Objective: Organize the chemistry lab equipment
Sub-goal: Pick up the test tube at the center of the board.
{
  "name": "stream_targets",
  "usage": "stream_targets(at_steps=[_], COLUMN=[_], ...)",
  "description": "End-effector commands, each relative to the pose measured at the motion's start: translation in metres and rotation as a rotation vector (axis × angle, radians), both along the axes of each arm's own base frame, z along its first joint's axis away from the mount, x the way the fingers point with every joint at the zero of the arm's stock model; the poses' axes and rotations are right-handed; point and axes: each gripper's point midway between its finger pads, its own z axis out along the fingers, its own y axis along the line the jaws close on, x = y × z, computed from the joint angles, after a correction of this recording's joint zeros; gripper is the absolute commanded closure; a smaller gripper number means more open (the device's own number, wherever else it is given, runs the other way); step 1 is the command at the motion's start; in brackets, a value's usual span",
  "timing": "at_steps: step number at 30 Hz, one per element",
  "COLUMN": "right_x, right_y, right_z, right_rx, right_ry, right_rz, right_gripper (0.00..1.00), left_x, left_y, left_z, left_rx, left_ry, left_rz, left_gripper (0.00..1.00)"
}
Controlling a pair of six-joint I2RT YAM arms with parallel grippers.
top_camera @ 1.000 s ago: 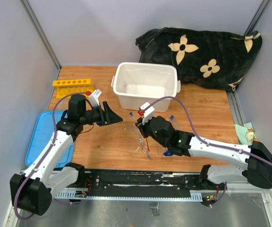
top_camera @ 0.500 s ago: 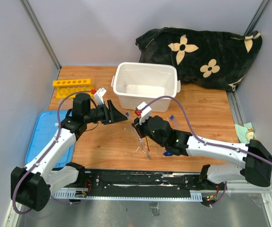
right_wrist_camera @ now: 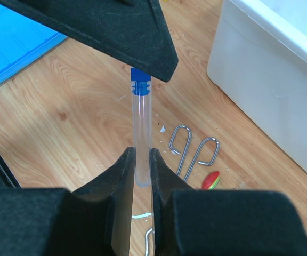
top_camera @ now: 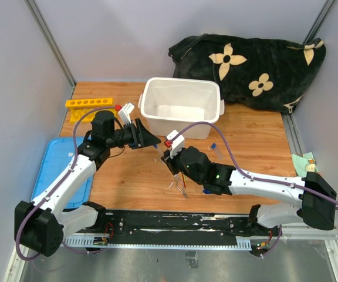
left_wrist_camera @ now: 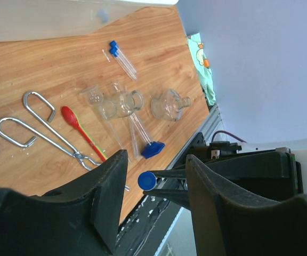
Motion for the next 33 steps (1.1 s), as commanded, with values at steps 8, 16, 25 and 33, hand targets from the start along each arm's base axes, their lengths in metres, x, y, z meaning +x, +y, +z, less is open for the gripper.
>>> stream_targets(at_steps=[8,16,25,33], right_x=[0.0,0.001,0.003,0.003], right_y=[0.012,0.01,0.007,0.007], right_z=[0.022,0.019,0.017,0.017], right_rx=[0.06,0.049,0.043,0.045], right_ry=[-0.03,-0.033,-0.035,-0.034], right_rz=[0.005,-0.006,-0.02,-0.02], right_gripper=[0.99,0.99,0.99,1.0], left_x=[-0.002,-0.003,-0.004,-0.003], left_y=[-0.009,-0.008,-0.006,-0.005], left_z=[0.009,0.006,0.002,0.003], left_rx=[0.0,0.018,0.043,0.043], left_ry=[-0.031,-0.032,-0.026,-0.032], left_rz=[-0.034,-0.035,-0.03,-0.022], left_gripper=[0.52,0.59,0.64,0.66])
